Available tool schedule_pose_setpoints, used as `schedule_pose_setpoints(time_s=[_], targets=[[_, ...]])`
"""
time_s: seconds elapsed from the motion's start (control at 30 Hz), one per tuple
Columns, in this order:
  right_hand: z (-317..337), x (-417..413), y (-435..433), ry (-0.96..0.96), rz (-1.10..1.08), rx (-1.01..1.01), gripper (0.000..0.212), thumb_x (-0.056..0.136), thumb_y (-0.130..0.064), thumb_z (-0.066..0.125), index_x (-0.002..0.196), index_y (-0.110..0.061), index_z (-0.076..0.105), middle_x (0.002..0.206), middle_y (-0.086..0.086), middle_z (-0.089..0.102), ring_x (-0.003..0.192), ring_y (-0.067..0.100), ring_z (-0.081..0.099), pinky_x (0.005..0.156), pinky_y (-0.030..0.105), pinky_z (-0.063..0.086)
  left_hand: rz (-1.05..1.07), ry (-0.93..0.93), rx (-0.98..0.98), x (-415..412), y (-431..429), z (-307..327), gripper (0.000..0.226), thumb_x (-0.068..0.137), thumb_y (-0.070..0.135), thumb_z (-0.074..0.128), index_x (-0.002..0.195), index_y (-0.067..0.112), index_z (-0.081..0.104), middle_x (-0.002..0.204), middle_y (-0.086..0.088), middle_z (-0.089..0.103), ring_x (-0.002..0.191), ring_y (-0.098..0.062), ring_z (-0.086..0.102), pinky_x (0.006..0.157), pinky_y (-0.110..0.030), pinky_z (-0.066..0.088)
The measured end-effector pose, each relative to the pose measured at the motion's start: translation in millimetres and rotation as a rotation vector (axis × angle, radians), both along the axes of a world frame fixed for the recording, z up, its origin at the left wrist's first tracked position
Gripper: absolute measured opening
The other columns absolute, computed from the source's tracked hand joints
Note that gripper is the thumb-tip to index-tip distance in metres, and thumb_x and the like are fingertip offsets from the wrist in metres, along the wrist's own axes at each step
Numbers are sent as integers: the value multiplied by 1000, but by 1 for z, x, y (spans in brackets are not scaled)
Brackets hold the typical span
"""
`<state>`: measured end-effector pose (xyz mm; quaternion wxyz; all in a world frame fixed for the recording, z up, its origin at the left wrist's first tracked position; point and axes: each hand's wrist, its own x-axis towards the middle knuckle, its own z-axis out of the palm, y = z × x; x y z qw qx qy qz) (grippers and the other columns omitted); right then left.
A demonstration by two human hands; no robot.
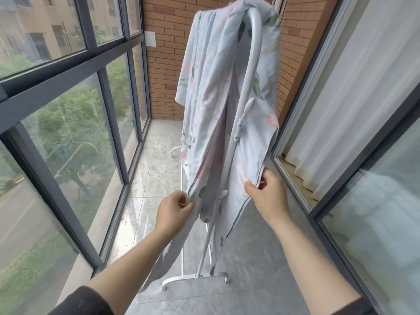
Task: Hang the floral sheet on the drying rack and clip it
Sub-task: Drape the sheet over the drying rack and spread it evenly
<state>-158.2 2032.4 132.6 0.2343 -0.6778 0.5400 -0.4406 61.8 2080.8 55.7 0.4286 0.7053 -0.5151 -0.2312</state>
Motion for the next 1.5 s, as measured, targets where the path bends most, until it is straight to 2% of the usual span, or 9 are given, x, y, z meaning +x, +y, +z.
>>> schedule_pose_setpoints(time_s=[0.1,0.17,0.43,0.63,0.7,0.83,0.97,1.1,1.5], targets=[[-13,-5,4,87,-15,48,16,76,-11,67,72,-1,55,66,14,60,59,29,52,50,23,33,-25,-19,10,-4,-3,3,24,79,21,66,63,12,51,61,-5,60,58,-19,57,54,-37,45],[-15,-8,7,76,-2,61,20,76,-8,68,65,-6,50,60,9,55,55,19,46,48,16,31,-28,-53,55,-7,-2,-2,27,78,21,66,60,13,47,58,-5,56,54,-18,50,51,-33,39],[-13,-24,0,158,12,62,44,74,-4,68,57,-22,31,53,-7,35,49,8,31,48,16,29,46,-87,138,-27,-7,-8,34,80,19,68,56,16,45,52,4,46,51,-13,42,48,-25,30],[-18,-36,-8,112,-20,105,32,78,-11,70,61,-14,43,56,-2,51,53,12,51,53,15,38,42,-67,154,-35,-6,-6,13,83,22,66,73,15,61,71,6,62,65,-11,57,53,-20,37],[-18,-37,-6,38,-11,145,23,79,-11,69,66,-8,50,58,5,61,55,16,64,62,32,55,41,-50,134,-39,-3,-3,7,85,23,66,84,16,64,81,7,64,71,-7,61,57,-19,40],[-3,-39,4,-76,62,117,27,80,-11,67,70,4,47,63,20,60,49,11,64,59,50,56,16,-65,97,-45,2,11,8,87,25,64,92,20,61,86,11,62,76,-1,60,56,-16,40],[9,-40,3,-13,50,98,27,83,-21,68,72,-4,50,66,8,62,61,17,67,63,45,56,20,-80,46,-46,3,31,5,88,26,62,90,21,62,86,11,63,76,3,58,59,-12,38],[12,-47,6,-26,-5,162,19,86,-23,67,104,-18,61,89,-4,63,80,22,66,73,37,56,0,-82,-24,-48,8,52,3,89,24,61,89,22,63,85,13,64,77,3,58,61,-11,40],[-8,-76,13,-77,-89,235,11,87,-14,62,92,-24,64,89,-2,67,80,18,67,77,42,58,-137,24,-114,-68,6,68,6,88,20,63,85,20,68,77,8,70,75,-2,65,71,-27,55]])
